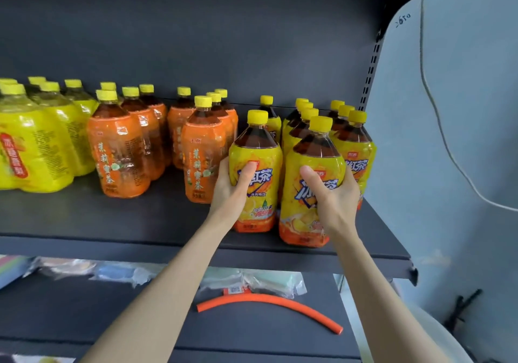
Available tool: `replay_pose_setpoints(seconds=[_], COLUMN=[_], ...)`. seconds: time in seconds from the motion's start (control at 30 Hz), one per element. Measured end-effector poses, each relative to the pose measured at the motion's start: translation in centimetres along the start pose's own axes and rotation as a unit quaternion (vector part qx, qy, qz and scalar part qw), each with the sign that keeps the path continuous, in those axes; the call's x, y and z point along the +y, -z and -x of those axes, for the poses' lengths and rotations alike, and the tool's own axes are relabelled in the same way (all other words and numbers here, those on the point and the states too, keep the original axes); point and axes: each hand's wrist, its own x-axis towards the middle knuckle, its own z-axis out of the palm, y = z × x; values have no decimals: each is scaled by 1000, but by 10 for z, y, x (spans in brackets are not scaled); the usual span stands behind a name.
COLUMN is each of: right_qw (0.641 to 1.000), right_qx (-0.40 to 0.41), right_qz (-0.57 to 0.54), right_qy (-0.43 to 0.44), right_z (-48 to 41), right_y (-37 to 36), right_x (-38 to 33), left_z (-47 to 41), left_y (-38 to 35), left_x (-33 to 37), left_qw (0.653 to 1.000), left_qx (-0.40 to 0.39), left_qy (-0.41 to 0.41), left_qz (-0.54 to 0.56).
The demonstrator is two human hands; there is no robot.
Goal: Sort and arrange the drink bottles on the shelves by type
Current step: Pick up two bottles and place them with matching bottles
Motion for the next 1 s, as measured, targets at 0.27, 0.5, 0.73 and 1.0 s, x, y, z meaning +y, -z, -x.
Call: replay_pose_setpoints(seconds=[0.27, 0.5, 0.73, 1.0], right_qw=[999, 999, 998, 999], right_qx=[-7, -5, -12, -10], right_qz=[-22, -16, -23, -16], right_qy=[36, 45, 51, 49], right_z=[-11, -17, -18, -19], right_y=[-5, -8, -8, -8], right_x=[12, 19, 22, 25], left_z=[-36, -59, -87, -104], left_y=[-7, -30, -42, -47], left_x=[-29, -39, -49, -54], left_qw=[1000, 998, 998, 995], left_qx=[-4, 59, 46, 3], left_qy=[8, -17, 14, 24], left_qz=[-18, -6, 38, 100])
